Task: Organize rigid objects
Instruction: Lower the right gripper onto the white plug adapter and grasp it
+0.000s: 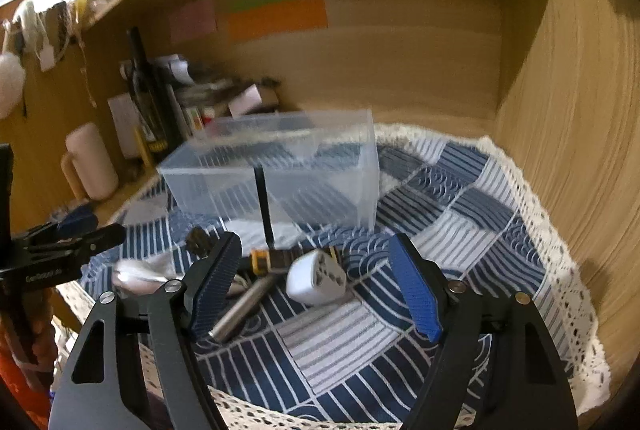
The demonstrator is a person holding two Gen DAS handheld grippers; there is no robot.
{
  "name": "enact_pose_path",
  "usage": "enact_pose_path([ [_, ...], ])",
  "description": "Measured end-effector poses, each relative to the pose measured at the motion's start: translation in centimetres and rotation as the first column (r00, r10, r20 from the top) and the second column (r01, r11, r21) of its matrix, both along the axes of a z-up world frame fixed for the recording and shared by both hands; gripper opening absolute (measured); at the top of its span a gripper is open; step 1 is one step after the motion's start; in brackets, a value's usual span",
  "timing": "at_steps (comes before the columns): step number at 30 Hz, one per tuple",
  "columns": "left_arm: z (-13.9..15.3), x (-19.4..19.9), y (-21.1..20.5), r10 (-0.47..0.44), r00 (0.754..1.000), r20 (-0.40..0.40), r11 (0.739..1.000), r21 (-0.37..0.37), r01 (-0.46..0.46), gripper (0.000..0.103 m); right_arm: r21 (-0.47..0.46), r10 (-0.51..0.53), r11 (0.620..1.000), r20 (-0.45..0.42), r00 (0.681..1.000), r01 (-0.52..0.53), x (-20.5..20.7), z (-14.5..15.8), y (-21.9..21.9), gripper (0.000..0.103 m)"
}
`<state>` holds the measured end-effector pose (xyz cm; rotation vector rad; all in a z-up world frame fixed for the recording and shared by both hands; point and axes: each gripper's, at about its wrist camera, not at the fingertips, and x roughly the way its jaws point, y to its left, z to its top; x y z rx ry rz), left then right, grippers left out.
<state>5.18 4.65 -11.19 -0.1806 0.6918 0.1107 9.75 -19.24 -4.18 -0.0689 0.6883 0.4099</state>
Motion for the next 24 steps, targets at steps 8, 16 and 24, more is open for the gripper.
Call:
enact_pose_path([
  [8, -2.4, -2.0, -0.7, 0.018, 0.997, -0.076, 1.0, 0.009, -0.017, 0.081, -0.012, -0.01, 1.0, -0.064, 0.998, 0.009, 0.6, -1.9, -0.5, 0.073],
  [16, -4.9, -3.0, -1.9, 0.037, 0.994, -0.107, 0.997, 0.068, -0.029, 0.079, -0.037, -0.009, 0.999, -0.117, 0.993, 0.005, 1.3, -3.4, -0.1, 0.073],
  [24, -4.6, -3.4, -0.2, 0.051, 0.995, -0.083, 0.998, 0.048, -0.047, 0.023, -0.034, -0.007, 0.999, -0.167, 0.986, 0.001, 2.8, -4.0, 0.3, 0.061],
])
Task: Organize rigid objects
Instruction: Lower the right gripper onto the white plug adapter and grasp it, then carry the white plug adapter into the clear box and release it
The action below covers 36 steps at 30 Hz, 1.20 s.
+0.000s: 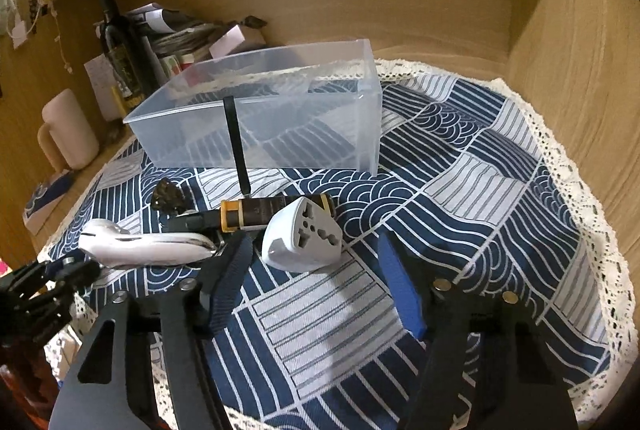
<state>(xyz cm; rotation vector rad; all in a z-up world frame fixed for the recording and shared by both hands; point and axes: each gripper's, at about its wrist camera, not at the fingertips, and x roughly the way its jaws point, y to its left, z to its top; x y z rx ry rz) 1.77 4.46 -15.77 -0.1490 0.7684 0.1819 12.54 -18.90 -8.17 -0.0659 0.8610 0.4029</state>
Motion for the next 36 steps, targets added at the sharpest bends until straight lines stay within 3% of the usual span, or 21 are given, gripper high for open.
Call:
enact_pose_path([
  [3, 0.1, -0.1, 0.9, -0.009, 1.0, 0.007, 0.999, -0.042, 0.009, 0.022, 0.001, 0.005, 1.0, -0.019, 1.0, -0.005, 0.5, -0.4, 0.4, 0.055],
  [9, 0.7, 0.0, 1.6, -0.017, 1.0, 0.022, 0.999, -0.051, 0.018, 0.021, 0.015, 0.024, 1.0, -0.067, 0.997, -0.023, 1.3, -1.3, 1.0, 0.045],
  [21, 4.2, 1.5, 4.1, 0.027, 0.994, 0.108, 1.0, -0.015, -0.026, 0.021, -0.003, -0.014, 1.0, 0.011, 1.0, 0.014, 1.1, 0.1, 0.6, 0.036],
  [30, 8.8, 5.7, 3.4, -0.056, 0.98, 0.191, 0.998, 0.023, 0.052, 0.021, -0.009, -0.022, 1.0, 0.073, 0.997, 0.022, 1.5, 2.1, 0.0, 0.036],
  [36, 11.0, 9.2, 2.7, -0.117, 0.97, 0.212, 0.993, 0.055, 0.107, 0.021, 0.003, -0.03, 1.0, 0.154, 0.988, 0.03, 2.4, 5.1, 0.2, 0.036],
])
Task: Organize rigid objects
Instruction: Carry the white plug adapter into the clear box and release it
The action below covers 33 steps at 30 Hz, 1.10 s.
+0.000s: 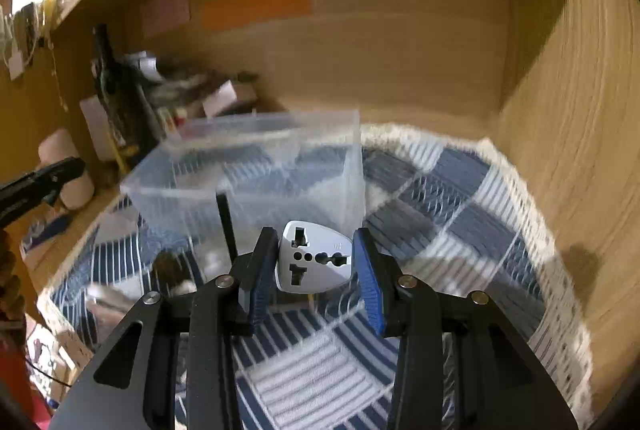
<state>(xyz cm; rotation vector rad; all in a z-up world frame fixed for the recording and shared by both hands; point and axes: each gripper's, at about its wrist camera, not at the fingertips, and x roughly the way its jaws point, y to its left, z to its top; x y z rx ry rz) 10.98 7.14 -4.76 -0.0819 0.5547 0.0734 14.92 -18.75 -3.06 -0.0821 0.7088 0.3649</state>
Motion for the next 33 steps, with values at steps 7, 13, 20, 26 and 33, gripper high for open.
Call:
enact_pose_path([
  [7, 0.4, 4.4, -0.7, -0.048, 0.998, -0.032, 0.999, 0.01, 0.049, 0.021, -0.009, 0.02, 1.0, 0.094, 0.995, -0.019, 2.4, 2.9, 2.2, 0.036],
  [13, -1.0, 8.3, -1.2, -0.078, 0.991, -0.112, 0.997, 0.004, 0.079, 0.021, -0.025, 0.057, 0.998, 0.067, 0.996, -0.055, 5.1, 2.1, 4.9, 0.036],
  [20, -3.6, 11.8, -2.4, -0.118, 0.97, -0.213, 0.992, 0.016, 0.124, 0.021, -0.066, 0.087, 0.994, -0.04, 0.995, -0.09, 8.7, -1.3, 7.1, 0.036],
  [26, -5.2, 13.6, -3.5, -0.135, 0.958, -0.254, 0.986, 0.056, 0.154, 0.021, -0.092, 0.089, 0.991, -0.102, 0.991, -0.098, 10.2, -3.3, 7.4, 0.036],
  [33, -6.0, 14.5, -3.8, -0.135, 0.952, -0.276, 0.985, 0.066, 0.159, 0.021, -0.122, 0.101, 0.986, -0.133, 0.986, -0.118, 10.7, -4.4, 8.0, 0.036],
])
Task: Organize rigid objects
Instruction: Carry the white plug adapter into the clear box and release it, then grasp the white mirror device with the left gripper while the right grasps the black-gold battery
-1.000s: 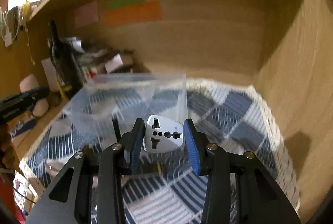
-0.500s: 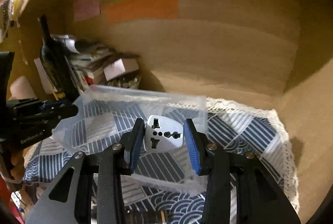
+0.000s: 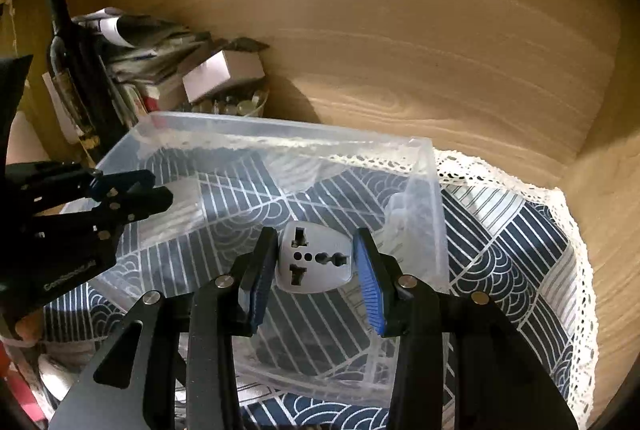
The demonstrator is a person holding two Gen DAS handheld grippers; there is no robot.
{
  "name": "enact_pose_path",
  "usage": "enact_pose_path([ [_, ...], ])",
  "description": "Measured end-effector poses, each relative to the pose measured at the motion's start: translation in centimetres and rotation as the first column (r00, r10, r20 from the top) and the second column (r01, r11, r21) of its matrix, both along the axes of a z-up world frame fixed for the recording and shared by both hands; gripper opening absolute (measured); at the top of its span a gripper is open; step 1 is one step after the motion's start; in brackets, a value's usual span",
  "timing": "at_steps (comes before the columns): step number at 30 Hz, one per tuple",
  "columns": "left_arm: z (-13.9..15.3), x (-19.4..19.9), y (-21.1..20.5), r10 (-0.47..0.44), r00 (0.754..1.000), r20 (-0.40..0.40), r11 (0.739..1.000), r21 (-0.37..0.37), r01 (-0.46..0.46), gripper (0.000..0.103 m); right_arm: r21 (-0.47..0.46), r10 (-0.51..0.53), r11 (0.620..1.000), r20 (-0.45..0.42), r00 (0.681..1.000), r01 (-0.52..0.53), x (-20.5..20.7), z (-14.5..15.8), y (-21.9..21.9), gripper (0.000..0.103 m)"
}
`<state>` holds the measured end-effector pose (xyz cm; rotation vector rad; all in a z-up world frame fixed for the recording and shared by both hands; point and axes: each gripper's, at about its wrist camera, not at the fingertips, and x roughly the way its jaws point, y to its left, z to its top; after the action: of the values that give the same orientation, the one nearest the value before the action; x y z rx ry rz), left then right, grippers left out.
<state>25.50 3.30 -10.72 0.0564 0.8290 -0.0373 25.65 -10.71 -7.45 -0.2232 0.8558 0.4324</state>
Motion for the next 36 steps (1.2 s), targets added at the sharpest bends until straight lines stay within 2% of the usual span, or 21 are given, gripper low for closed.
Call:
enact_pose_path([
  [3, 0.0, 0.1, -0.2, -0.002, 1.0, -0.001, 1.0, 0.009, 0.002, 0.025, -0.011, 0.005, 1.0, -0.009, 1.0, -0.005, 0.1, -0.2, 0.1, 0.037],
  [5, 0.2, 0.0, -0.3, 0.002, 1.0, 0.003, 1.0, 0.007, -0.002, 0.041, -0.009, 0.006, 1.0, -0.011, 1.0, -0.006, 0.1, -0.2, 0.2, 0.037],
  [9, 2.0, -1.4, -0.5, 0.016, 0.998, 0.06, 1.0, 0.018, -0.018, 0.061, 0.001, 0.006, 1.0, 0.014, 1.0, -0.006, -0.5, 1.0, 0.0, 0.037],
  [14, 4.5, -4.4, -0.3, 0.037, 0.989, 0.145, 0.999, 0.027, -0.042, 0.09, 0.04, 0.007, 0.999, 0.079, 0.997, -0.01, -2.7, 3.7, -1.2, 0.049],
  [16, 5.1, -6.1, -0.2, 0.053, 0.982, 0.179, 0.997, 0.041, -0.062, 0.096, 0.05, 0.008, 0.999, 0.098, 0.995, -0.013, -3.7, 4.5, -1.5, 0.051],
  [22, 4.2, -10.5, -0.1, 0.058, 0.983, 0.175, 0.993, 0.087, -0.074, 0.097, 0.058, 0.025, 0.998, 0.116, 0.993, -0.032, -7.1, 4.9, -2.1, 0.057],
  [31, -2.0, -14.3, -1.6, 0.098, 0.994, 0.055, 0.986, 0.128, -0.104, 0.097, 0.059, 0.039, 0.997, 0.071, 0.997, -0.043, -10.4, 3.4, -2.9, 0.059],
  [36, -3.3, -16.3, -1.8, 0.114, 0.993, 0.033, 0.99, 0.082, -0.117, 0.097, 0.049, 0.037, 0.998, 0.069, 0.997, -0.04, -11.7, 2.9, -3.5, 0.059],
])
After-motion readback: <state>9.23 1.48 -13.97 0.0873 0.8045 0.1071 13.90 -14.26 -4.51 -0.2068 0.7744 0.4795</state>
